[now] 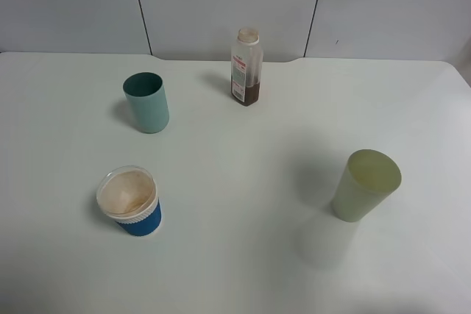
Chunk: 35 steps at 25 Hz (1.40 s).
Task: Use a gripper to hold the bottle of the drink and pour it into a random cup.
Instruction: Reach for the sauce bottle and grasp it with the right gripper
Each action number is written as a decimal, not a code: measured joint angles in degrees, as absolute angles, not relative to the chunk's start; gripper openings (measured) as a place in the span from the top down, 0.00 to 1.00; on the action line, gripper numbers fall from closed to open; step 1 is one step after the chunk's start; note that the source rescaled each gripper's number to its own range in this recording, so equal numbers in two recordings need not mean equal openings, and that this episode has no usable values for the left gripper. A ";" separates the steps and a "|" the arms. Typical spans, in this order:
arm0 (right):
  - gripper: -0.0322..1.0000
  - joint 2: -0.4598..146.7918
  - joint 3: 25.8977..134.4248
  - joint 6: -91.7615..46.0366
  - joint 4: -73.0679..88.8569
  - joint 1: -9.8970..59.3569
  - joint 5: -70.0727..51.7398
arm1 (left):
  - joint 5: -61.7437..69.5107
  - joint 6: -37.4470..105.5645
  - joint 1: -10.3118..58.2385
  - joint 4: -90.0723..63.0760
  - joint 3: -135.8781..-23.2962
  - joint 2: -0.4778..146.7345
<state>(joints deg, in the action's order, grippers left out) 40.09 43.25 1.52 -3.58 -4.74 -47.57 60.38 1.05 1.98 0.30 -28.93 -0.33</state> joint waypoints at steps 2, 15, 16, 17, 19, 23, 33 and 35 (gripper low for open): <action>0.17 43.33 43.25 1.27 -3.58 -4.74 -45.45 | 60.38 1.05 1.98 0.30 -28.93 -0.33; 0.17 60.58 43.31 -0.50 -4.01 -2.84 -35.37 | 60.38 1.05 1.98 0.00 -28.93 -0.33; 0.17 61.49 43.31 -0.57 -4.21 -1.61 -34.59 | 60.38 1.05 1.98 0.30 -28.93 -0.33; 0.17 62.24 43.35 -0.64 -4.26 -0.58 -33.65 | 60.38 1.05 1.98 0.30 -28.93 -0.33; 0.17 64.20 43.35 -0.64 -4.32 1.80 -31.45 | 60.38 1.05 1.98 0.30 -28.93 -0.33; 0.17 68.59 43.35 -0.53 -4.42 5.62 -27.26 | 60.38 1.05 1.98 0.30 -28.93 -0.33; 0.17 80.61 43.35 0.00 -4.36 13.28 -16.89 | 60.38 1.05 1.98 0.30 -28.93 -0.33; 0.17 82.01 43.35 0.00 -4.32 14.13 -14.65 | 60.38 1.05 1.98 0.30 -28.93 -0.33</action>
